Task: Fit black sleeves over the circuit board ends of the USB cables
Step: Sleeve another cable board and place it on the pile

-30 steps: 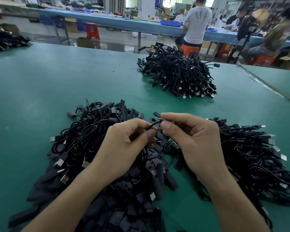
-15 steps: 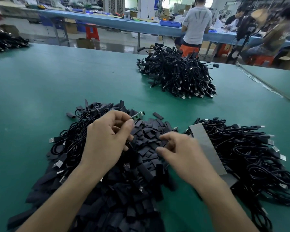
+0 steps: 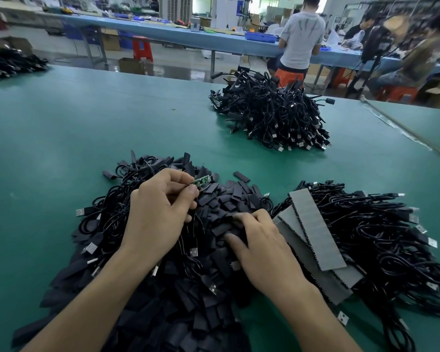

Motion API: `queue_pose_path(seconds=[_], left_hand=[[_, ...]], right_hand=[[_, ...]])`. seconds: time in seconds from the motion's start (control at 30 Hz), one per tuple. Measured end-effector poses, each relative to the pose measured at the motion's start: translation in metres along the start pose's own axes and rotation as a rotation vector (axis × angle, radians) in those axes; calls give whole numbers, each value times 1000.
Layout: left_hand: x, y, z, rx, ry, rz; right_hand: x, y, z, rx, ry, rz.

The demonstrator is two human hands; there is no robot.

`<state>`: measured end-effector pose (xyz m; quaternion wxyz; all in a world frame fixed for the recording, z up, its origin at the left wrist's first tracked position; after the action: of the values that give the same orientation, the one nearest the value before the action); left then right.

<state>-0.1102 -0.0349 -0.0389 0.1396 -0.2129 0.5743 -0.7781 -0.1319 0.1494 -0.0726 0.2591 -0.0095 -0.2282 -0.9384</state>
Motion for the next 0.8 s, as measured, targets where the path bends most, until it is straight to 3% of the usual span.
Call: queue_pose_path(seconds=[0.2, 0.5, 0.8], left_hand=[[-1, 0, 0, 10, 3, 2], [-3, -1, -1, 12, 8, -1], [-3, -2, 0, 17, 13, -1]], right_hand=[[-1, -1, -3, -62, 96, 53], [-2, 3, 3, -6, 31, 60], [-4, 1, 13, -105, 58, 13]])
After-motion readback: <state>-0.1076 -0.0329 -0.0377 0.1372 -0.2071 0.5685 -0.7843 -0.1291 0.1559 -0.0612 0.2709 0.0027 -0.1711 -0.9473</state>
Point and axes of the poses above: each hand's wrist, its own x-axis towards the middle knuckle, its own z-axis out of the back of the hand, y = z × x, the point moved 3 cm from there along x, towards the middle knuckle, and after that the axes turned 10 degrees about z, right-handed, at the moved point
